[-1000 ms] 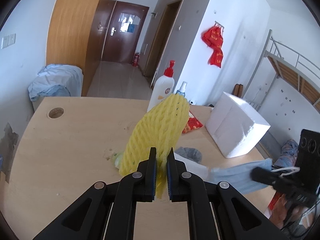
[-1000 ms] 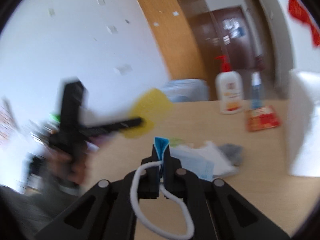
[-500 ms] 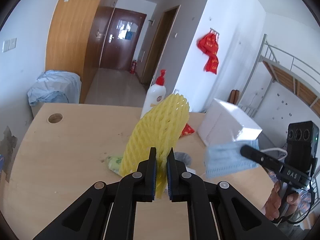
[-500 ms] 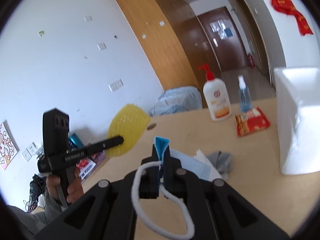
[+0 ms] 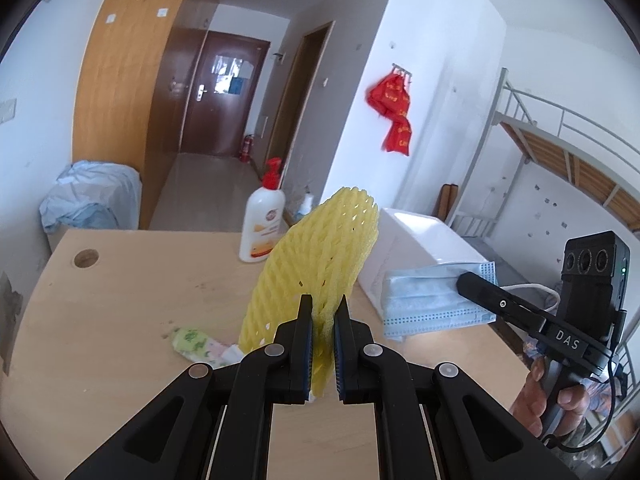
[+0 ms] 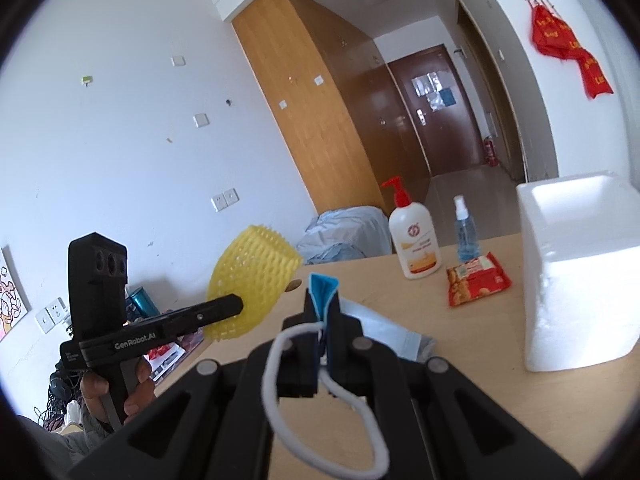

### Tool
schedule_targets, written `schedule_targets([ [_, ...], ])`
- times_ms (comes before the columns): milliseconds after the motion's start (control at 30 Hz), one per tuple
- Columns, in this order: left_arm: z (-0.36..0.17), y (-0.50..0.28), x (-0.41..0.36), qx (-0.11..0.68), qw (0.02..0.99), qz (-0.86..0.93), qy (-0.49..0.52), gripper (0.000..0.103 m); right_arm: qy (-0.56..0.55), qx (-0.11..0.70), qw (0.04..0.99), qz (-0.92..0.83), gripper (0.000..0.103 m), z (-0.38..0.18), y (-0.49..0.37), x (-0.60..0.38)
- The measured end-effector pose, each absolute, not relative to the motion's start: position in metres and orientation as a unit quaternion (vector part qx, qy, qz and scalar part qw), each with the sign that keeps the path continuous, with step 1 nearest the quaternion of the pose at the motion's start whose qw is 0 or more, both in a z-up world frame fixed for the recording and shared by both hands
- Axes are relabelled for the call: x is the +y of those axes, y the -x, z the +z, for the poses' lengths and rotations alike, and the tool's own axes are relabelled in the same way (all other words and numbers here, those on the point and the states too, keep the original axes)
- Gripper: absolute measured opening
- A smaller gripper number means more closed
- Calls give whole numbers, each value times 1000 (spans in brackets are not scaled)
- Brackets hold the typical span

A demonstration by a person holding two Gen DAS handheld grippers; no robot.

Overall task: Organize soft objects
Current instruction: 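Carry the foam net and blue mask over the white foam box with both grippers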

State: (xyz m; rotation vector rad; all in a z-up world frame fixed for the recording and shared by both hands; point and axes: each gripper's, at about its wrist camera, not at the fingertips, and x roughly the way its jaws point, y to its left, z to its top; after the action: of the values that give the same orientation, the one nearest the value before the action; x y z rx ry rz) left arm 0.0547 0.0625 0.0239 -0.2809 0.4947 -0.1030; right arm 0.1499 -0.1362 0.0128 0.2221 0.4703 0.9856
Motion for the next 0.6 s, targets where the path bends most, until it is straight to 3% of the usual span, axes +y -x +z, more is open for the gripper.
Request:
schedule_targets([
  [600, 42, -97, -51, 232, 957, -154, 83, 9, -92, 159, 931, 315, 4, 35, -117, -229],
])
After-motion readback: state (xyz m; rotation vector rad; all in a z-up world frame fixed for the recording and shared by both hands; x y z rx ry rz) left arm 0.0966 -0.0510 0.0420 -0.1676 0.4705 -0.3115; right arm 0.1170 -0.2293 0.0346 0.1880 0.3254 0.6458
